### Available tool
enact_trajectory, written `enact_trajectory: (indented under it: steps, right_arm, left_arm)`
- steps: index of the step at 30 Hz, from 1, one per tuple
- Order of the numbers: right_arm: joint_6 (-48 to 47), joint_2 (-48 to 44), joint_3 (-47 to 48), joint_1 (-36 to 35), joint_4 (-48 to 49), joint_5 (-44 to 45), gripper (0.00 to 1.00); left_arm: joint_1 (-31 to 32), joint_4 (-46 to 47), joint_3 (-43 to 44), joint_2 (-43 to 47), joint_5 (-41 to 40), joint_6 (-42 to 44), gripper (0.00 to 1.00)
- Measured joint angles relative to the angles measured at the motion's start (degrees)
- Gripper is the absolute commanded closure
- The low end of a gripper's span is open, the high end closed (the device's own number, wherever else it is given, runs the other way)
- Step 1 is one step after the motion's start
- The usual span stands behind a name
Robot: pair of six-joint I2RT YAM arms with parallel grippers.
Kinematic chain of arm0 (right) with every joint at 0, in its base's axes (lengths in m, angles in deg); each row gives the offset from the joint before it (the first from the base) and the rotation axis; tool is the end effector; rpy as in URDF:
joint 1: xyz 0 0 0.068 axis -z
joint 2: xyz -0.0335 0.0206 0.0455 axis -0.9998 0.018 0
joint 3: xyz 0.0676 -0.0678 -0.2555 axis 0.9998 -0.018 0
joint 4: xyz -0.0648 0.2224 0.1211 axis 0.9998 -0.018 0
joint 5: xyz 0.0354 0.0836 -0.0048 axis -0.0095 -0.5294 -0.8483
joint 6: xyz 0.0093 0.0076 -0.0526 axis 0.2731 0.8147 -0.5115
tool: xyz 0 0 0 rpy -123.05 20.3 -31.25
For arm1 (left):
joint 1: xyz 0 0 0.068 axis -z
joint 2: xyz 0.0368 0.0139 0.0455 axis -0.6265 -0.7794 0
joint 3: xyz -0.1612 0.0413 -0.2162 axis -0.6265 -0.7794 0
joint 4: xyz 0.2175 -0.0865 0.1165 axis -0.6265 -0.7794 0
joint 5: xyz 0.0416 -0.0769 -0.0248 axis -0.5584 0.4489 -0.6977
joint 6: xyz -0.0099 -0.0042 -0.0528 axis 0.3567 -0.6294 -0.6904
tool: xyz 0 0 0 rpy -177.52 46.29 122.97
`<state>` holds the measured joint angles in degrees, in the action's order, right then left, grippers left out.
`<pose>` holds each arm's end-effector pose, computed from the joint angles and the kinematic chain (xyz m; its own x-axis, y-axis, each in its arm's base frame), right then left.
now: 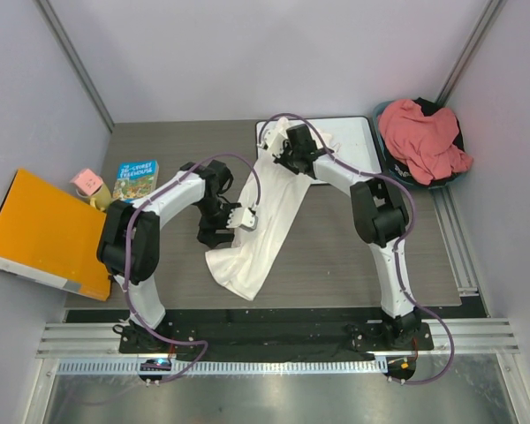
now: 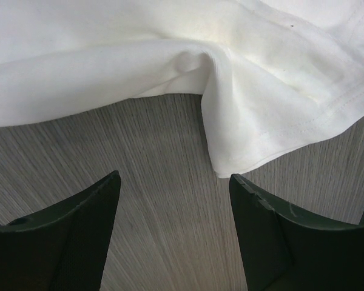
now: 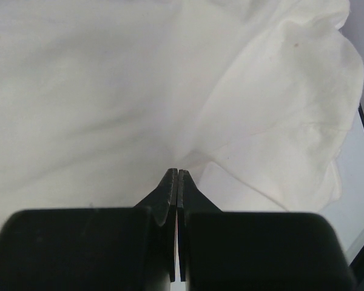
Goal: Fold and stack the t-shirts
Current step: Rotate the tshirt 90 degrees
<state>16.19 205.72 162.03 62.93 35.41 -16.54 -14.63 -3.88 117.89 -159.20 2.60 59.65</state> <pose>0.4651 0.2283 0.1788 -0.1400 -0.7959 -0.5890 -0.7258 0.4871 -0.4857 0.2947 -0.1443 0.2014 0.0943 0.9519 -0.2914 0.9854 -0.1309 -0.1086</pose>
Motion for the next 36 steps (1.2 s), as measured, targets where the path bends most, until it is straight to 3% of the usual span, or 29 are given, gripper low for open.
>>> enact_trajectory:
  steps: [17, 21, 23, 36]
  right_arm:
    - [-1.11, -7.45, -12.22, 0.0, -0.98, 2.1, 0.99]
    - [-0.79, -7.74, -11.85, 0.0, -1.11, 2.58, 0.68]
    - [-0.59, -7.76, -10.47, 0.0, -1.51, 2.56, 0.6]
    - [13.66, -6.71, -0.13, -0.13, 1.07, 3.72, 0.53]
  left_arm:
    - [-1.84, 0.55, -0.42, -0.13, 0.96, 1.36, 0.27]
    - [-2.21, 0.63, -0.79, -0.13, 1.07, 1.4, 0.27]
    - [-2.36, 0.68, -0.9, -0.13, 1.07, 1.4, 0.27]
    - [-2.45, 0.87, -0.98, -0.13, 1.44, 1.6, 0.27]
